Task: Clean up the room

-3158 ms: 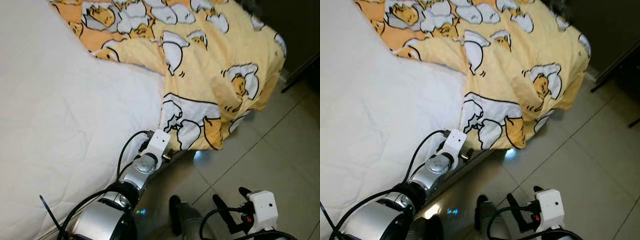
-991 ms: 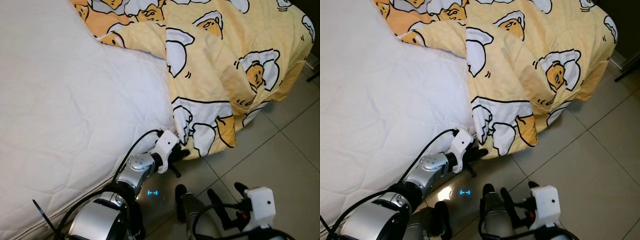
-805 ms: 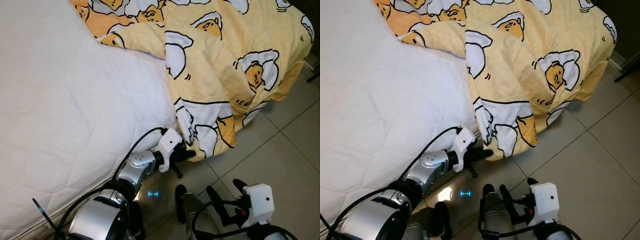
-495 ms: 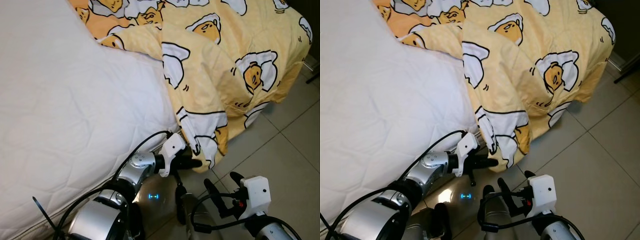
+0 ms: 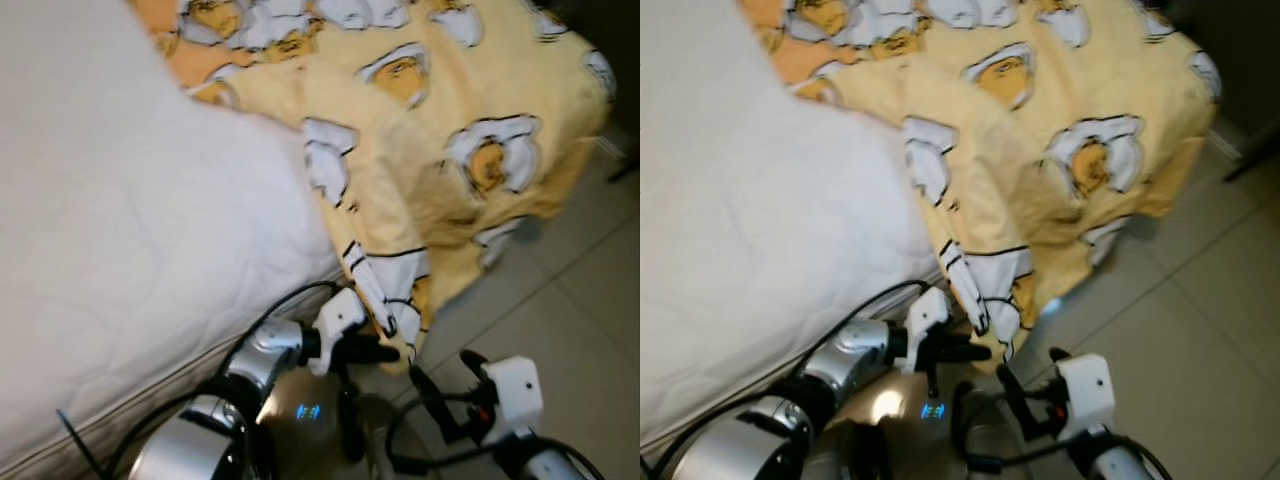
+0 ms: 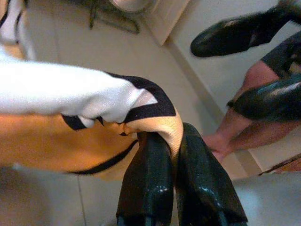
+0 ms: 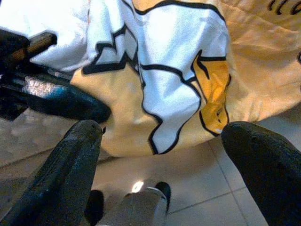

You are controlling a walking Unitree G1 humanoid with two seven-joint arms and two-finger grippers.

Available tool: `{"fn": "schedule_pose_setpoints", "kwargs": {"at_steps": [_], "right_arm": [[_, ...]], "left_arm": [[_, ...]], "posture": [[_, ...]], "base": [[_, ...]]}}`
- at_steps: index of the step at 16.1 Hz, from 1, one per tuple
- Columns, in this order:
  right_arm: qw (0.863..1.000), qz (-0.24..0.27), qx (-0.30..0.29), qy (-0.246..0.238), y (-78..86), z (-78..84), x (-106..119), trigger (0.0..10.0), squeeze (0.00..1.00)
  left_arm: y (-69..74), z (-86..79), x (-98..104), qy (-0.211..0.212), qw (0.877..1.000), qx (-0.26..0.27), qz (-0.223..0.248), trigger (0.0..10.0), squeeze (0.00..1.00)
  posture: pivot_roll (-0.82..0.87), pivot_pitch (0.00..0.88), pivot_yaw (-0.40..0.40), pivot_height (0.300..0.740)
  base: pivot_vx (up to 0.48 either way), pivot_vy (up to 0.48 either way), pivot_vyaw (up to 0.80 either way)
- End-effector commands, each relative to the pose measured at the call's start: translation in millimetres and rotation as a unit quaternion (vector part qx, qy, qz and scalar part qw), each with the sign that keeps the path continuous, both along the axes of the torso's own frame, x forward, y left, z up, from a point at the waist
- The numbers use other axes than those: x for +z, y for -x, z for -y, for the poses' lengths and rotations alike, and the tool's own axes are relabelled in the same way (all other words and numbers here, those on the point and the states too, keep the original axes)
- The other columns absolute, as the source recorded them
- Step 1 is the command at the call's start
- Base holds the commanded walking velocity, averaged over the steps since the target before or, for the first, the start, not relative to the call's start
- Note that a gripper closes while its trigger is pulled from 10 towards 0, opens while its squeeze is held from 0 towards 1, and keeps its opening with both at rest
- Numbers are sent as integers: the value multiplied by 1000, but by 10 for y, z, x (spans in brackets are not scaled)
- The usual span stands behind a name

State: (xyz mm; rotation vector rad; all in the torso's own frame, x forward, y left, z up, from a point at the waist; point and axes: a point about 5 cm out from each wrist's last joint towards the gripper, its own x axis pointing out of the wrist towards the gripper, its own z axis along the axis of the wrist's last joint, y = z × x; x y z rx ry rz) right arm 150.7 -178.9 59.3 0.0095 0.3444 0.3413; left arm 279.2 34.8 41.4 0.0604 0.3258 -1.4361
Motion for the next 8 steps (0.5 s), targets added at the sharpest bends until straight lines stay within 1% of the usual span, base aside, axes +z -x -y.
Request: {"fn": "schedule_pose_setpoints", "kwargs": {"at_steps": [1, 3, 4, 5, 8], "right_arm": [[1000, -5, 28, -14, 88, -30, 20, 10000, 0], [997, -10, 82, -2, 193, -75, 50, 10000, 0], [995, -12, 94, 1, 215, -91, 51, 10000, 0], [994, -16, 110, 3, 234, -109, 51, 10000, 0], [987, -36, 154, 6, 331, -174, -18, 10000, 0]], "left_arm": [[63, -13, -68, -13, 1000, -14, -7, 0, 0], [56, -40, -95, -26, 1000, -2, -5, 0, 0], [56, -43, -100, -29, 1000, 0, -4, 0, 0], [60, -43, -103, -28, 1000, -1, -6, 0, 0], [77, -45, -122, -32, 999, -4, -10, 0, 0]], "posture": [[-296, 232, -1, 740], [-302, 231, -3, 740], [-302, 231, -3, 740], [-302, 230, -6, 740], [-301, 228, -8, 740]], "base": [[0, -480, 0], [0, -480, 0], [0, -480, 0], [0, -244, 0], [0, 0, 0]]}}
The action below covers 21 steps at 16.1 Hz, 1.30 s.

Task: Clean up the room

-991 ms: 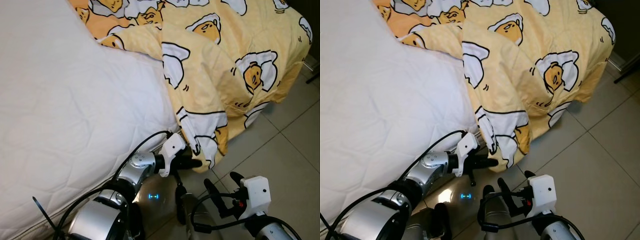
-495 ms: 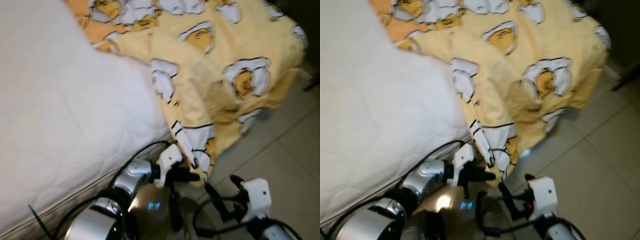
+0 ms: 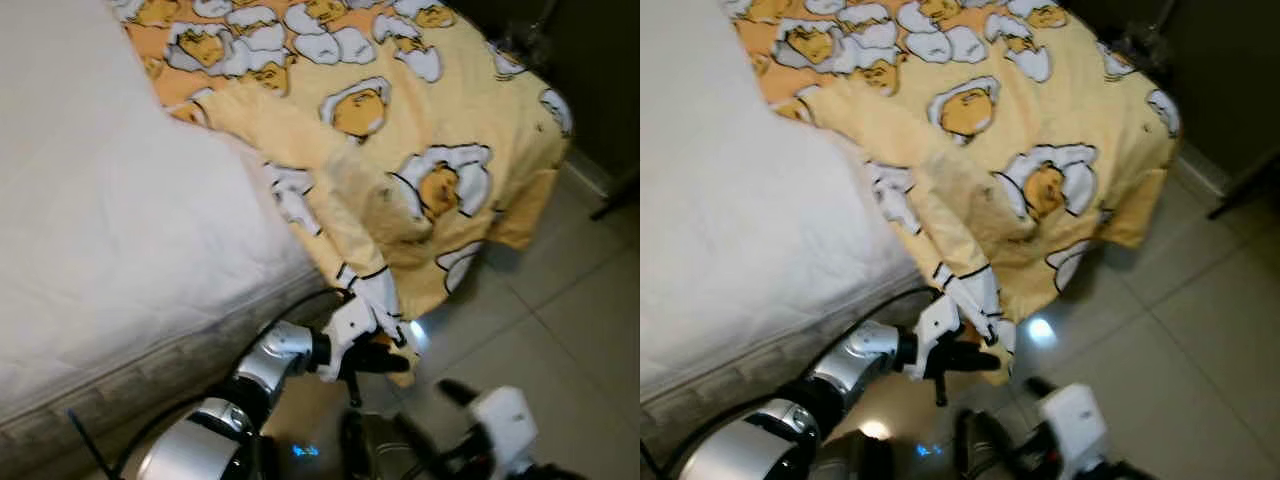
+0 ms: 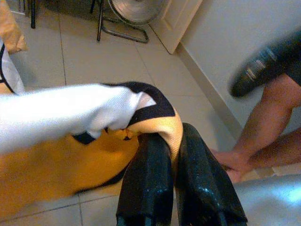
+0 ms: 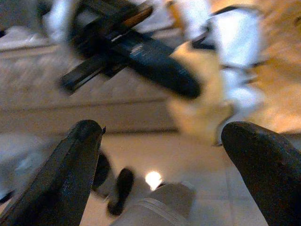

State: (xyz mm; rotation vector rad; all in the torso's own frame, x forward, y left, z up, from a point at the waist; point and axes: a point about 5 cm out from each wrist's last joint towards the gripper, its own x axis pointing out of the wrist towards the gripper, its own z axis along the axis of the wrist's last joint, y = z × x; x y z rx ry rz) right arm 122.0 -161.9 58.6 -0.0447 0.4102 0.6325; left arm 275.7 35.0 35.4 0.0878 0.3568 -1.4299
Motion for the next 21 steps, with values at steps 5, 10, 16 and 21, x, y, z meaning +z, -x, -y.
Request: {"fn": "schedule_pose_setpoints", "kwargs": {"at_steps": [5, 10, 16, 21], "right_arm": [[999, -26, -31, -15, 14, -291, -243, 10000, 0], [999, -30, -31, -25, 24, -533, -310, 10000, 0], [999, -31, 6, -22, 49, -570, -290, 10000, 0], [999, -32, -11, -25, 8, -505, -299, 10000, 0]], "left_arm": [[45, -78, -89, -22, 1000, 2, -8, 0, 0], [134, -171, -178, -21, 999, -4, -30, 0, 0], [216, -197, -267, -27, 999, 3, -42, 0, 0], [169, -300, -308, -56, 997, 53, -25, 0, 0]], "posture": [[-300, 224, -9, 740], [-301, 212, -1, 740], [-309, 211, -2, 740], [-304, 213, 1, 740]], "base": [[0, 0, 0], [0, 0, 0], [0, -400, 0], [0, -192, 0]]}}
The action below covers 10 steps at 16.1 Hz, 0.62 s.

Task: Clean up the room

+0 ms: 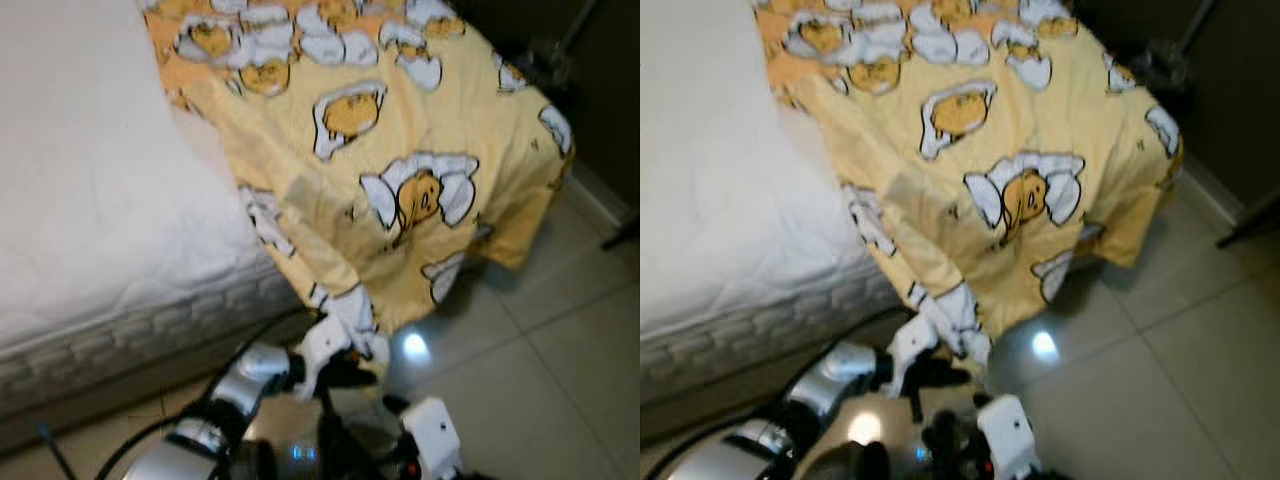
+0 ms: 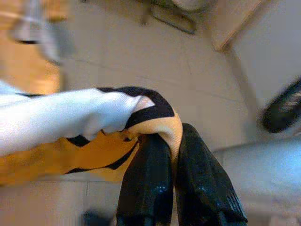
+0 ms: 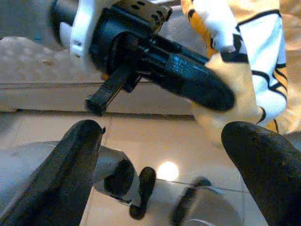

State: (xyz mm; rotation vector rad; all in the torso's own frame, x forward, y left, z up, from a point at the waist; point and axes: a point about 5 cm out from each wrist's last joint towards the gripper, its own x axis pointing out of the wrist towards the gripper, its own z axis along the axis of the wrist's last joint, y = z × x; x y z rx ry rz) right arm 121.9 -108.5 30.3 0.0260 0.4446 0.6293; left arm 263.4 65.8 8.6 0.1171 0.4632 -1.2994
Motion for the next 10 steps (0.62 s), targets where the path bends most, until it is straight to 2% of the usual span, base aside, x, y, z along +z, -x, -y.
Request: {"fn": "schedule_pose_setpoints", "kwargs": {"at_steps": [1, 4, 7, 10], "right_arm": [[1000, -6, -7, 1, 11, 41, -20, 10000, 0], [1000, -7, -10, -2, 12, 46, -20, 10000, 0], [1000, -10, -2, -11, 56, 60, 9, 10000, 0], [1000, -24, 6, 4, 173, 175, 16, 10000, 0]], "left_arm": [[31, -5, -38, 2, 1000, 11, -11, 0, 0], [-8, -35, -29, 8, 999, 35, -23, 0, 0], [-38, -64, -18, 13, 998, 46, -38, 0, 0], [-72, -114, -15, 10, 997, 64, -42, 0, 0]], "posture": [[-303, 213, 2, 740], [-305, 212, 3, 740], [-305, 215, 1, 740], [-305, 215, 1, 740]], "base": [[0, 0, 0], [0, 0, 0], [-425, -82, 0], [-437, 0, 0]]}}
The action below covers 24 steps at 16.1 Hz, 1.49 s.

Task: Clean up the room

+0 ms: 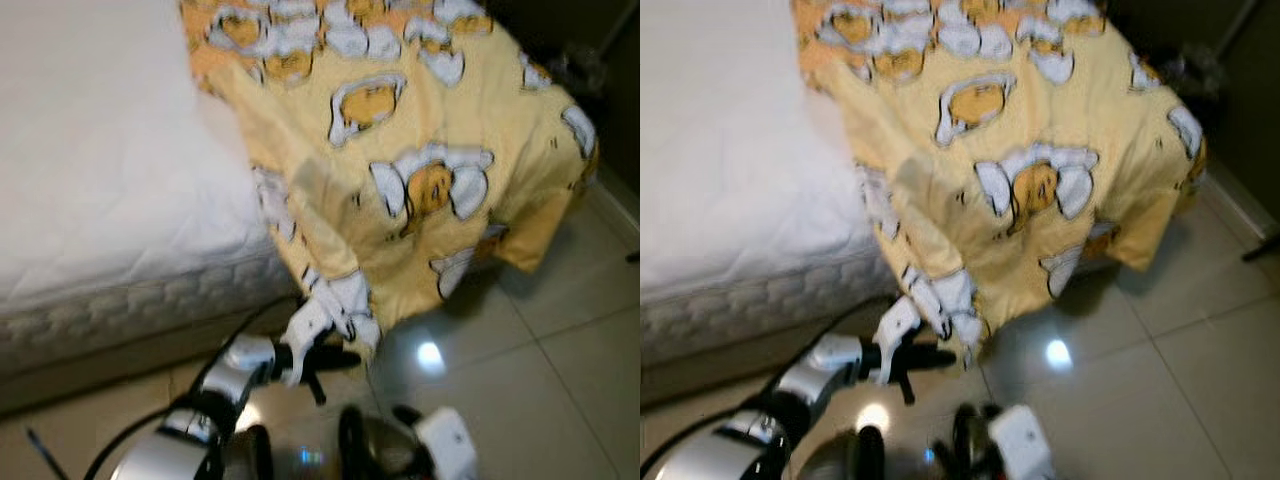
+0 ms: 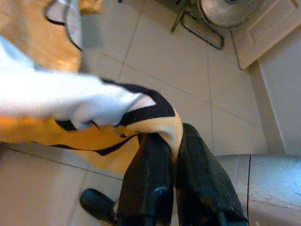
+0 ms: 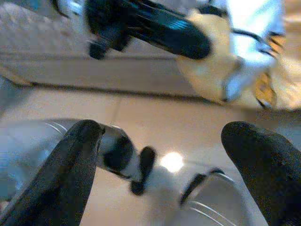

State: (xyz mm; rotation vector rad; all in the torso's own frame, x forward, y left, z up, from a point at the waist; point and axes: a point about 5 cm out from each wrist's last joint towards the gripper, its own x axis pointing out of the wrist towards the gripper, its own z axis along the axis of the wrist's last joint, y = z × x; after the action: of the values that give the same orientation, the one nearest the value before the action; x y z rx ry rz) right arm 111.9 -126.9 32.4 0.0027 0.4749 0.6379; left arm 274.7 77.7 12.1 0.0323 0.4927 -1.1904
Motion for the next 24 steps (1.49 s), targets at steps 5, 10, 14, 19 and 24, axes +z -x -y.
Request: {"fn": "schedule_pose_setpoints", "kwargs": {"at_steps": [5, 10, 14, 19, 24], "right_arm": [[1000, -10, -12, -6, 82, 53, -12, 10000, 0], [1000, -9, -14, -4, 115, 96, 2, 10000, 0], [1000, -7, -11, -5, 128, 101, 6, 10000, 0], [999, 12, -37, 5, 82, 142, -19, 10000, 0], [977, 102, -185, -6, -87, 325, -48, 10000, 0]], "left_arm": [[53, 50, -57, -8, 1000, 1, -7, 0, 0], [311, 137, -277, -66, 997, -37, -2, 10000, 1000], [337, 111, -305, -84, 995, -41, 16, 10000, 1000], [230, -33, -214, -70, 995, 16, 66, 10000, 1000], [131, -63, 528, 83, 955, 176, 224, 10000, 1000]], "posture": [[-318, 214, -6, 740], [-318, 218, -6, 740], [-315, 219, -8, 740], [-320, 187, 16, 740], [-238, 86, 32, 740]], "base": [[-87, 0, 0], [0, 0, 0], [0, 0, 0], [0, 0, 0], [0, 0, 0]]}}
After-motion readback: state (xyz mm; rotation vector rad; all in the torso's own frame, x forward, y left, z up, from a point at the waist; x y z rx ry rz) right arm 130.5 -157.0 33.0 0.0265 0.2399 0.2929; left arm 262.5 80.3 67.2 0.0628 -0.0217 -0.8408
